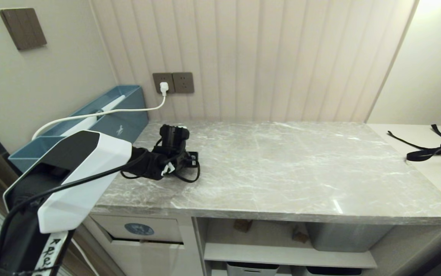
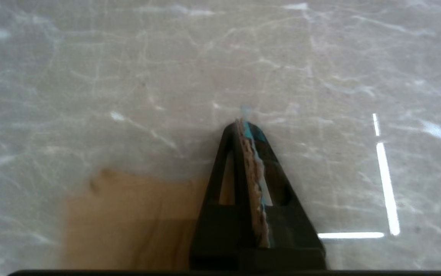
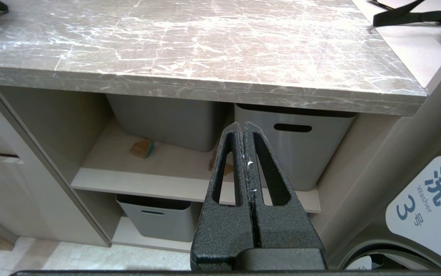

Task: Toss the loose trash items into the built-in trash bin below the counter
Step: Pick up the garbage

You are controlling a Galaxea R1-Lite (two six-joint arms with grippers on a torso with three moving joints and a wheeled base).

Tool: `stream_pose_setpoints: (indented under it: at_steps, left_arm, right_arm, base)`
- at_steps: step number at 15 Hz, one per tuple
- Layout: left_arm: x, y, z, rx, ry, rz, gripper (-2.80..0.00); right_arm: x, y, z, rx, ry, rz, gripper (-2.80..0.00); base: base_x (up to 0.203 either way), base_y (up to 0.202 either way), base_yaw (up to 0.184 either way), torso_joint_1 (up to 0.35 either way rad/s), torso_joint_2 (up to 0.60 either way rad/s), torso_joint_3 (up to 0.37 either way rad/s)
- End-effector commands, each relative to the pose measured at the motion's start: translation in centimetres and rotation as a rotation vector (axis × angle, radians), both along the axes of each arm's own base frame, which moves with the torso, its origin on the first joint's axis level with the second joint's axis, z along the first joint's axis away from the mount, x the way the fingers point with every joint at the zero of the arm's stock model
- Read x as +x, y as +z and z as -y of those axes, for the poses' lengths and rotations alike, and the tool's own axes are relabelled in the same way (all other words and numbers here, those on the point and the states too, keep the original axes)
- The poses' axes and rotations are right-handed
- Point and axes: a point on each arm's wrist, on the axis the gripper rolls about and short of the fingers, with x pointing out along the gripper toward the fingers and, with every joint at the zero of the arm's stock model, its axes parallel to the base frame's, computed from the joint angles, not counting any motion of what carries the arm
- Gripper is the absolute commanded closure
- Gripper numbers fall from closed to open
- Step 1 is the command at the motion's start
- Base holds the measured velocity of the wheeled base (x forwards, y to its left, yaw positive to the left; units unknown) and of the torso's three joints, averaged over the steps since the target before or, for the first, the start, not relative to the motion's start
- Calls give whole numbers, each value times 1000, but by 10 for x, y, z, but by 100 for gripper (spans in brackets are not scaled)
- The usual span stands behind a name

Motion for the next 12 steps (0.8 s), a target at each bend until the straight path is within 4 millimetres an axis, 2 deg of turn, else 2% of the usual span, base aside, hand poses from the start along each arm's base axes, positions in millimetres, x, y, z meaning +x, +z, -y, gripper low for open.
stream_pose_setpoints:
  at_steps: [1, 4, 6, 9, 11, 12]
  left_arm:
    - [-3, 1, -1, 3, 1, -7, 0]
    - [-14, 2, 2, 10, -13, -27, 0]
    - [-22, 14, 3, 4, -24, -15, 0]
    - [-44, 55, 11, -27, -60, 51, 0]
    - [-77, 99, 13, -64, -100, 120, 0]
    - [-93, 113, 14, -77, -117, 143, 0]
  right_arm:
    - [0, 0, 0, 0, 1, -1, 0]
    - [0, 0, 0, 0, 1, -1, 0]
    - [0, 0, 0, 0, 1, -1, 0]
    - [0, 0, 0, 0, 1, -1, 0]
    - [0, 0, 0, 0, 1, -1, 0]
    - [0, 0, 0, 0, 1, -1, 0]
  base:
    - [0, 0, 0, 0, 0, 0]
    - [0, 0, 0, 0, 0, 0]
    - [0, 0, 0, 0, 0, 0]
    - [0, 0, 0, 0, 0, 0]
    - [0, 0, 0, 0, 0, 0]
    - [0, 0, 0, 0, 0, 0]
